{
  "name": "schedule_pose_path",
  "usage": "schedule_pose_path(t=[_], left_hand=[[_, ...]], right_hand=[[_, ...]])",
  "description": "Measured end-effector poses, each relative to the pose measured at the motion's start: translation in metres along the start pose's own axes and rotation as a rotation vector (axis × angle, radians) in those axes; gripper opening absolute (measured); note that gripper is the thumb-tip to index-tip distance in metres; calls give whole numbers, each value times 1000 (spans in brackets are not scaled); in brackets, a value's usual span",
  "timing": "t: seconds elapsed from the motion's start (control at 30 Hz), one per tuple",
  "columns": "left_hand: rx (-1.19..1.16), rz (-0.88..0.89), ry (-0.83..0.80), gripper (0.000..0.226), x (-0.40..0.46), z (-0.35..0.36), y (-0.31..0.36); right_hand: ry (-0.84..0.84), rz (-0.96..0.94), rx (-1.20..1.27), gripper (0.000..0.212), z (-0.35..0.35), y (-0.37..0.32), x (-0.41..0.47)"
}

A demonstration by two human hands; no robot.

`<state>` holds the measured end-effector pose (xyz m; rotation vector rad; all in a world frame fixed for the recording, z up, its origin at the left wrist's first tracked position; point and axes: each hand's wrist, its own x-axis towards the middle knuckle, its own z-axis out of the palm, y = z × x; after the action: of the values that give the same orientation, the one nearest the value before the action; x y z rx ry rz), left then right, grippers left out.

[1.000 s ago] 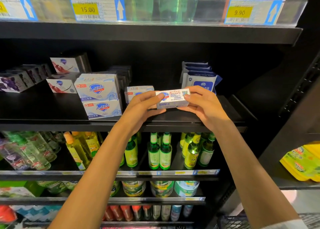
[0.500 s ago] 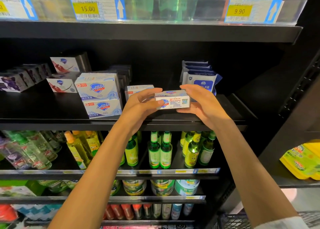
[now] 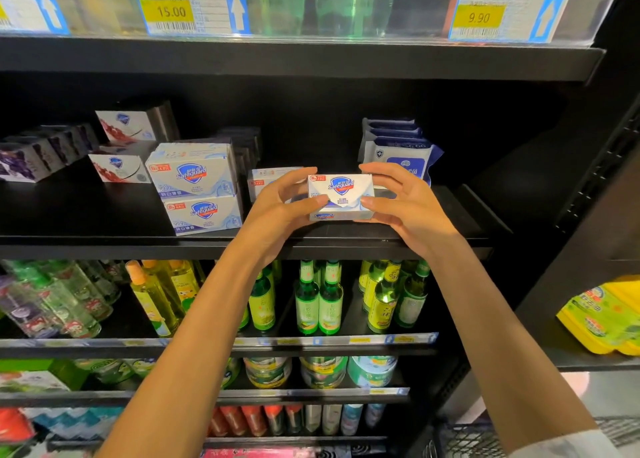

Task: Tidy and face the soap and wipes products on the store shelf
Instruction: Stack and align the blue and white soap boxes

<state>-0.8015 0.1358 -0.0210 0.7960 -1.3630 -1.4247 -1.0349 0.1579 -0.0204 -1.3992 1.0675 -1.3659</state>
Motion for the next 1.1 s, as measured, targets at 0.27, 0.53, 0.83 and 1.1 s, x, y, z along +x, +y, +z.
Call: schedule_pose_path(t=[0.27, 0.53, 0.83, 1.1], left_hand=[[65, 85, 56, 45, -2, -3, -6], [461, 178, 205, 53, -16, -1, -6], [1215, 305, -111, 57, -33, -25, -14], [1301, 303, -193, 60, -29, -33, -10]], right_hand=[[-13, 13, -69, 45, 4, 0, 1], [205, -73, -41, 44, 4, 0, 3], [352, -63, -335, 53, 31, 12, 44], [362, 3, -639, 48, 49, 20, 88]])
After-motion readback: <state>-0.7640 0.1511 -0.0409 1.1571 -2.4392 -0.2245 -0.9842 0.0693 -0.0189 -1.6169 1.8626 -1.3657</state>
